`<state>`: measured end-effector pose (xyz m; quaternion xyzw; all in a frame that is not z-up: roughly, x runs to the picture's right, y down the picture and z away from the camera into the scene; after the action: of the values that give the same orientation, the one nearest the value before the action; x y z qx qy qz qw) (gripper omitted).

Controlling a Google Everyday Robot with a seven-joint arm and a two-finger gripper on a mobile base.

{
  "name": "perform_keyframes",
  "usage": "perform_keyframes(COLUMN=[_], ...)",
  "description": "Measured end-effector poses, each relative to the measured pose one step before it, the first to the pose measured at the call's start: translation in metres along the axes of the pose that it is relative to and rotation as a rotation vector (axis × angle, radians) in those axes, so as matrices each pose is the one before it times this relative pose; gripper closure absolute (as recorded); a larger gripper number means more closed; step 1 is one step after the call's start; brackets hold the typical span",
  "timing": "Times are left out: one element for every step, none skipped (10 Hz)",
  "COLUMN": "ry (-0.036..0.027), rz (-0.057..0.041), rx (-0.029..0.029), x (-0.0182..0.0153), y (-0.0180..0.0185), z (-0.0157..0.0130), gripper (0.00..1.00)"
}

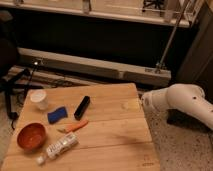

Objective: Place the pepper in the ceramic cup

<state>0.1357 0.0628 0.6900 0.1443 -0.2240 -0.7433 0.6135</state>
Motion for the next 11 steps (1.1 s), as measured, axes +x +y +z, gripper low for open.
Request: perform_keyframes(ry=[0.00845,0.02107,0.01696,0.01030,0.00869,0.00415,-0.00097,-0.00538,-0.00866,-0.00401,-0.00860], rz=[-0.05435,-0.10907,-0.09914,-0.09319,-0.10767,-0.09258,-0.07021,-0.07471,-0.09095,-0.06336,-0.07840], rx=[-0.01687,-0.02861,-0.01746,-0.01001,-0.00688,0.00022,-0.00384,-0.00866,-0.00816,-0.00287,0.00130], x=[0.00642,0.01719,0.01736,0.01511,0.01698,0.01402,0.00821,0.00724,0.00645,0.00542,0.00334], y=[-0.00703,-0.01772,-0.01878,-0.01829,-0.02310,-0.02089,-0.01266,-0.01009,-0.01096,-0.00735,-0.00944], z=[-0.00114,0.00158,0.00325,0.00524,0.00850,0.01109,0.00897,0.01077,0.01402,0.00989,0.01375], gripper=[0.20,0.20,0.20,0.20,0.20,0.20,0.20,0.20,0.20,0.20,0.20])
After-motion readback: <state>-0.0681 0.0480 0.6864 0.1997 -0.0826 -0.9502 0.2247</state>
